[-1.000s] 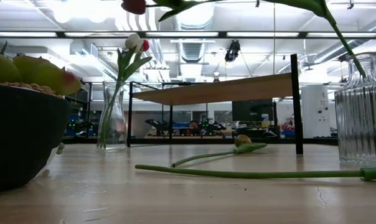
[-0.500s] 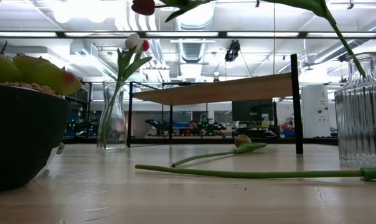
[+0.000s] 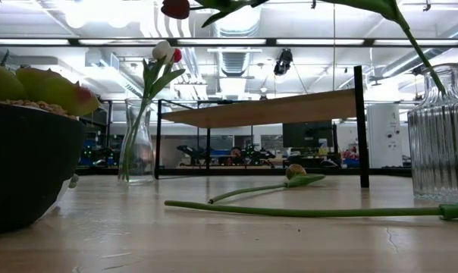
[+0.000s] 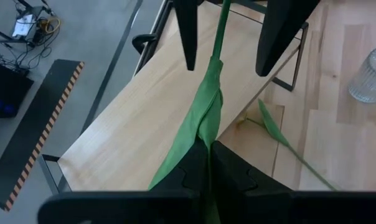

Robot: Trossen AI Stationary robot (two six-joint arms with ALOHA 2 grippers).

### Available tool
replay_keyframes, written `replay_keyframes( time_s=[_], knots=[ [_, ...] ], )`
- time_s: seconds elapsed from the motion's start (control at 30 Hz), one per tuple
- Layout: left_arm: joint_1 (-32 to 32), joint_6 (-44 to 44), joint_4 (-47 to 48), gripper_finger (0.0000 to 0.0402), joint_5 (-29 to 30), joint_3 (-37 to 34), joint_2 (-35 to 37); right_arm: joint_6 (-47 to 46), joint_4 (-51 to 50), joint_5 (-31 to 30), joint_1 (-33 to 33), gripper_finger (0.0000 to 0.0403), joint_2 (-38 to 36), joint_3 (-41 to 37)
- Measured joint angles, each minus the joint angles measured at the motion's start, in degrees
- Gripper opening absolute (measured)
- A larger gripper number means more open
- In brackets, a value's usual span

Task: Pick and place flowers into a vace then onto a shelf
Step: Put the dark red tulip into the left transparent vase

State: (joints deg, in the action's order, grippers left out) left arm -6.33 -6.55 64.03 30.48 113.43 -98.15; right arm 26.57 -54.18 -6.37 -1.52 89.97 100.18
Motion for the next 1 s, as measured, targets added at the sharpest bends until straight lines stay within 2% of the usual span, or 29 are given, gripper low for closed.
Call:
replay_keyframes(
  time_s=[0.13,0.53,0.77,1.0],
  knots=[
    [0.0,0.0,0.0,0.0000,0.0,0.0,0.0,0.0,-0.1,0.0,0.0,0.0152,-0.2,0.0],
    [0.0,0.0,0.0,0.0000,0.0,0.0,0.0,-0.9,-1.3,-1.2,-1.3,0.0015,-0.5,0.0],
    [0.0,0.7,-0.1,0.0010,0.0,0.0,0.0,-2.0,-1.3,-1.1,-1.5,0.0009,-0.6,0.0],
    [0.0,2.9,0.4,0.0089,-0.1,0.0,1.6,-2.9,-4.1,-1.2,-1.6,0.0009,-1.7,-0.1]
  ],
)
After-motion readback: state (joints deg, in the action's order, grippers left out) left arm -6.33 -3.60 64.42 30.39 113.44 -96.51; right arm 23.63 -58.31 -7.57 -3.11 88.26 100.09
